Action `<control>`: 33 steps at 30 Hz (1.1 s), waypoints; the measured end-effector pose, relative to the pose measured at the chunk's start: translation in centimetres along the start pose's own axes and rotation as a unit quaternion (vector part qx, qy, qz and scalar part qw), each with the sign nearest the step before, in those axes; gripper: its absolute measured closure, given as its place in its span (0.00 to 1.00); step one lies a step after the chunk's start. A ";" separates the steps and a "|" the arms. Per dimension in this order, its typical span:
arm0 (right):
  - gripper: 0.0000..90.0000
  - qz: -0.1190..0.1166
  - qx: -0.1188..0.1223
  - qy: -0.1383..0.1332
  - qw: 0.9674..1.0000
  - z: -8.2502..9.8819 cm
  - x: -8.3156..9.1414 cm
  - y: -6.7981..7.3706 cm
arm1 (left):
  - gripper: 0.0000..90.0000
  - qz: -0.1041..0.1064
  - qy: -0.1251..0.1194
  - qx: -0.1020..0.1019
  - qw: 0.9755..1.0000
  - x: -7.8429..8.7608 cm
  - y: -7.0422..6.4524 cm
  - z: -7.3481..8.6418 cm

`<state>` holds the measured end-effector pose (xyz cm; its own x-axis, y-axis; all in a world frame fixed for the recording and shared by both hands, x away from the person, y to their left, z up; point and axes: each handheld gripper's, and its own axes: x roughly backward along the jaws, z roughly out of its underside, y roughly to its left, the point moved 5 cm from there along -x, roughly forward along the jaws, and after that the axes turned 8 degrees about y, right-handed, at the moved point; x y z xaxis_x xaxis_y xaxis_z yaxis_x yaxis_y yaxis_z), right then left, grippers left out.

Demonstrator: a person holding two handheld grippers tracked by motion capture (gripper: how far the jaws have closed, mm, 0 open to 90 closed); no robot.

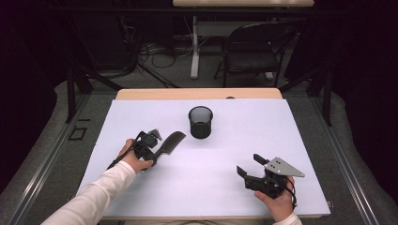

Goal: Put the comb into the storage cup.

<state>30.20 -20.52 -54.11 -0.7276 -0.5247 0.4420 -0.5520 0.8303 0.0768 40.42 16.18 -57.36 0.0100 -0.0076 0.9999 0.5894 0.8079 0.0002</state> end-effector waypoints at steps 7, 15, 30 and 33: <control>0.23 0.000 0.000 -0.001 1.000 0.0 0.0 0.0 | 0.79 0.003 0.002 -0.001 1.000 0.0 0.0 0.0; 0.23 0.000 0.000 -0.001 1.000 0.0 0.0 0.0 | 0.80 0.004 0.002 -0.001 1.000 0.0 0.0 0.0; 0.23 0.000 -0.001 0.000 1.000 0.0 0.0 0.0 | 0.80 0.008 0.000 0.007 1.000 0.0 0.1 0.0; 0.23 0.000 -0.002 0.000 1.000 0.0 0.0 0.0 | 0.80 0.008 0.003 0.006 1.000 0.1 0.2 0.1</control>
<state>30.17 -20.48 -54.12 -0.7271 -0.5254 0.4418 -0.5514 0.8304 0.0801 40.45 16.34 -57.23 0.0242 0.0030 0.9997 0.5786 0.8155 -0.0164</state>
